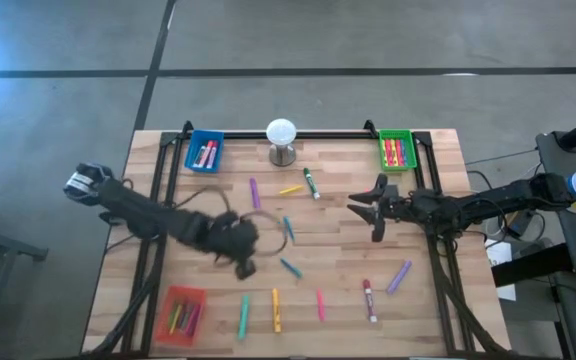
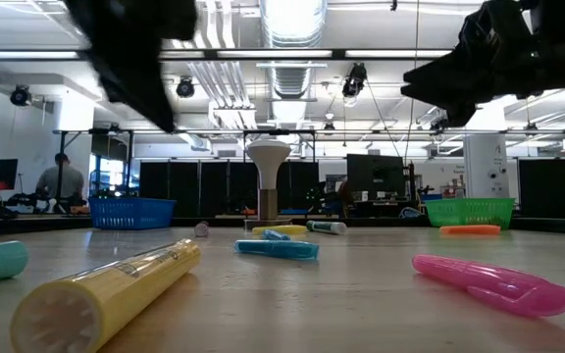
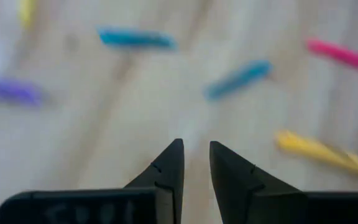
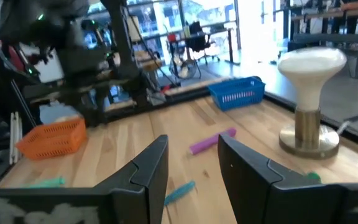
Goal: Pick & Place Markers
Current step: Put the top blue pen into the orange bin
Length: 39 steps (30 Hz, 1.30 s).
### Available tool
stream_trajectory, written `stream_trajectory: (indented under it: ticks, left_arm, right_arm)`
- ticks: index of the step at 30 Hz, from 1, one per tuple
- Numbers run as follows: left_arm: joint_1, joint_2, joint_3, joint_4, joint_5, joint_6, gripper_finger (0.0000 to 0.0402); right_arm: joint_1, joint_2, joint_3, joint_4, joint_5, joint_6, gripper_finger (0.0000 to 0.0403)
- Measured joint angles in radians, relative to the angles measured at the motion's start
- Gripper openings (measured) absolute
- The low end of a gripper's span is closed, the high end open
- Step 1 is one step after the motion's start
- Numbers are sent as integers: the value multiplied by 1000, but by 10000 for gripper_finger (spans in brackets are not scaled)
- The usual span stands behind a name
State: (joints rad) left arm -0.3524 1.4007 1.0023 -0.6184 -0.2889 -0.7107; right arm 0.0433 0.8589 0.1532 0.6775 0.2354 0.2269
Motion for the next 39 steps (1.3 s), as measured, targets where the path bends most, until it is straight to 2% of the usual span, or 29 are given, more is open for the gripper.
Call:
stream_trajectory:
  ticks: [3,6,8,11,14,17,20,24,29,39]
  left_arm:
    - [109,7,-52,155,-9,137,62]
    - [176,4,-139,437,10,290,23]
    - [220,3,-207,635,65,364,7]
    - [278,5,-321,956,149,422,2]
    - [324,7,-438,1264,166,472,1]
    - [363,7,-540,1518,168,520,0]
    - [398,7,-619,1704,177,549,0]
    - [435,7,-687,1828,203,577,0]
    - [458,8,-723,1857,223,617,0]
    - [462,8,-749,1842,223,609,0]
  right_arm:
    - [0,2,13,-48,0,6,132]
    - [0,9,40,-79,1,11,129]
    - [0,14,68,-130,4,24,122]
    - [0,21,134,-270,39,41,103]
    - [0,27,220,-484,78,72,79]
    - [0,45,299,-648,106,110,56]
    - [0,92,358,-730,108,138,42]
    - [0,187,412,-779,108,209,40]
    - [0,326,467,-780,96,322,53]
    - [-33,586,627,-837,94,454,125]
